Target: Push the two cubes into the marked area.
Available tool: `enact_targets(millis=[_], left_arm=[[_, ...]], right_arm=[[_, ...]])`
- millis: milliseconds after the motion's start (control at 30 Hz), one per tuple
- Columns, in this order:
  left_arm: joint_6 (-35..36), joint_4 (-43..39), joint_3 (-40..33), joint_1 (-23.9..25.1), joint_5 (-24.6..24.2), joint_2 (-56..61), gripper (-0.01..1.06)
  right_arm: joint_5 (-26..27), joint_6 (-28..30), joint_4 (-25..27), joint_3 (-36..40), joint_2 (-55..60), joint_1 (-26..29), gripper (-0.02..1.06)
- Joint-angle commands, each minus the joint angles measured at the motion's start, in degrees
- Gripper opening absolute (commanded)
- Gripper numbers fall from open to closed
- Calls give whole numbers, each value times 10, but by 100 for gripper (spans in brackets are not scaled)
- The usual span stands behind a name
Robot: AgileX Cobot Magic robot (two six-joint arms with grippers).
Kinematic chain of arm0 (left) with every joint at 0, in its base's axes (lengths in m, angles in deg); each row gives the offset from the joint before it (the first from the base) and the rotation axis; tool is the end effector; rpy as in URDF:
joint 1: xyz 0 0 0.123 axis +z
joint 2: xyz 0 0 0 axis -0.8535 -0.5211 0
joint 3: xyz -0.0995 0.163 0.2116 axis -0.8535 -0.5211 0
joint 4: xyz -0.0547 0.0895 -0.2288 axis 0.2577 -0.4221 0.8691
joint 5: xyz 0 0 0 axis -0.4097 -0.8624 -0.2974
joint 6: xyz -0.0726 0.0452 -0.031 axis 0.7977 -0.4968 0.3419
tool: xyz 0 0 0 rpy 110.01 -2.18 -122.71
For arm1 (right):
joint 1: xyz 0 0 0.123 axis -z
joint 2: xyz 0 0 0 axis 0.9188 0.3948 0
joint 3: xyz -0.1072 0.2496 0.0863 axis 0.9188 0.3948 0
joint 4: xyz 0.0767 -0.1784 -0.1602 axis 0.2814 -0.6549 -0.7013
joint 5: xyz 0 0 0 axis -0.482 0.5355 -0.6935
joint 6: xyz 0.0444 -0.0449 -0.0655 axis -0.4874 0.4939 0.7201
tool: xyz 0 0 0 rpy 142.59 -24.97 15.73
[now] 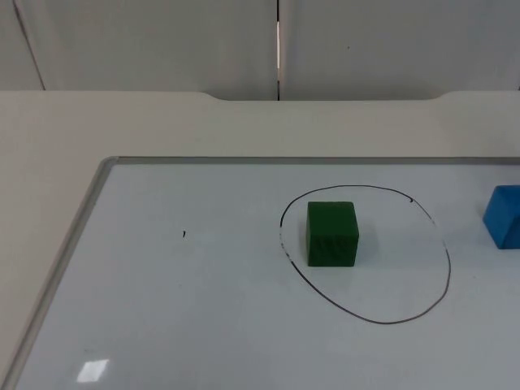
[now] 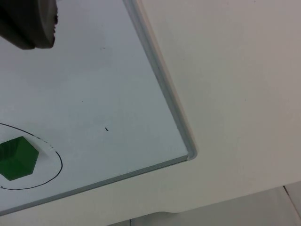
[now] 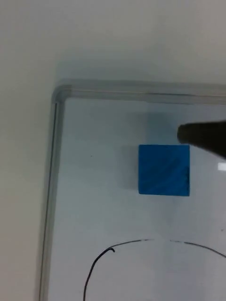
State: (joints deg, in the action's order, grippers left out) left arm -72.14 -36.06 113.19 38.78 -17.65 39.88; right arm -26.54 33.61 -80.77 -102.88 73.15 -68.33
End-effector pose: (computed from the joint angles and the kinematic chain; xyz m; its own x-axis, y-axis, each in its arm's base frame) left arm -0.0055 0.0006 0.2755 -0.4374 0.2037 -0.8759 0.3698 0.9286 0.0313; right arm 0.3023 0.0041 0.2895 -0.8318 -0.0430 -0.5534 -0.0176 0.9985 -0.0511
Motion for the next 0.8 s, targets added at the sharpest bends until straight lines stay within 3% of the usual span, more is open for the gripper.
enact_targets(millis=[0,100,133,267,467,767], left_arm=[[4,-3,-2,0,6,3,0],[4,-3,-2,0,6,3,0],[4,-3,-2,0,6,3,0],[4,-3,-2,0,6,3,0],[4,-3,-2,0,6,3,0],[4,-5,-2,0,6,3,0]], right_arm=[[22,-2,-6,-5,22,3,61],[44,-2,-6,-5,61,3,43],[44,-2,-6,-5,61,3,43],[71,-2,-6,-5,100,3,23],[91,-2,-6,-5,147,3,4],[119,-1,-6,-5,219,3,0]])
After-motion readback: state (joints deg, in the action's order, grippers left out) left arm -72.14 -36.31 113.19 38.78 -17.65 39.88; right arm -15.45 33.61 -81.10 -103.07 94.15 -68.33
